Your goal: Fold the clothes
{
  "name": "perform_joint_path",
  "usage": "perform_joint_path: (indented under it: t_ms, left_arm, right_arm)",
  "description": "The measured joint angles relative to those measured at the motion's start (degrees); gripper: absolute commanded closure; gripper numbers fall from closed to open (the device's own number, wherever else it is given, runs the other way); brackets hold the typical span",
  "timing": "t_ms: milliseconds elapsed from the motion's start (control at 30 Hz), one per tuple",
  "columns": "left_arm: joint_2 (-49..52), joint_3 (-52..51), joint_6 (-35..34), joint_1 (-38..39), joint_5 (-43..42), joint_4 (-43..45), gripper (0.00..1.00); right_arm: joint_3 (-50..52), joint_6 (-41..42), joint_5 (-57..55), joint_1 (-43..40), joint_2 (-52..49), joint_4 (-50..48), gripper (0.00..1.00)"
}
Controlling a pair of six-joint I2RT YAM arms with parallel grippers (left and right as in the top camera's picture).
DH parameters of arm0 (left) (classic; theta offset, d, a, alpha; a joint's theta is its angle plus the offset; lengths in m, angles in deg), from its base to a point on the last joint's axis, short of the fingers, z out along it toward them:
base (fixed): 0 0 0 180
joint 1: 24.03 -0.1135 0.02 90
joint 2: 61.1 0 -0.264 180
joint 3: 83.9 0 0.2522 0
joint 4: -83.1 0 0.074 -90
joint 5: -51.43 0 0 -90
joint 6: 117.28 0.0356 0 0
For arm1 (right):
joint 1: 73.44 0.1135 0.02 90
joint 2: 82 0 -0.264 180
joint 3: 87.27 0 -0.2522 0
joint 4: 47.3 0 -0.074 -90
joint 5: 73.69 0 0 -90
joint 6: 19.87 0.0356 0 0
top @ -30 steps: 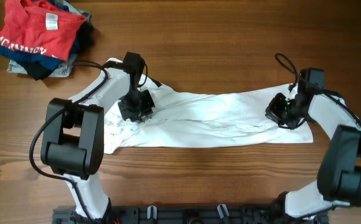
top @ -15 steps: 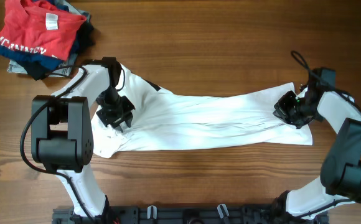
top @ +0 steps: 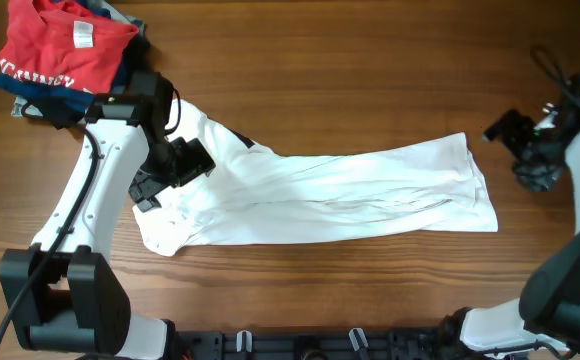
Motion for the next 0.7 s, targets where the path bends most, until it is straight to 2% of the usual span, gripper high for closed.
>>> perform_joint_path:
  t_ms: [100, 167, 300, 400, 500, 700]
  left_arm:
    - [0.0, 0.0, 0.0, 0.0, 0.0, -0.3, 0.0]
    - [0.0, 0.0, 0.0, 0.0, 0.0, -0.3, 0.0]
    - [0.0, 0.0, 0.0, 0.0, 0.0, -0.3, 0.0]
    - [0.0, 0.0, 0.0, 0.0, 0.0, -0.3, 0.0]
    - [0.0, 0.0, 0.0, 0.0, 0.0, 0.0, 0.0]
    - [0.0, 0.0, 0.0, 0.0, 0.0, 1.2, 0.0]
  right_arm:
    - [1.4, -4.9, 5.0, -8.2, -0.1, -1.8, 0.0]
    - [1.4, -11.2, 13.0, -11.7, -0.4, -3.3, 0.0]
    - [1.4, -17.9, 22.1, -12.0, -0.8, -3.3, 0.0]
    - [1.5, -18.9, 20.4, -12.0, -0.8, -4.3, 0.0]
    - [3.7, -25.7, 15.3, -12.0, -0.9, -6.5, 0.01]
    - [7.0, -33.9, 14.0, -12.0, -4.2, -6.2, 0.01]
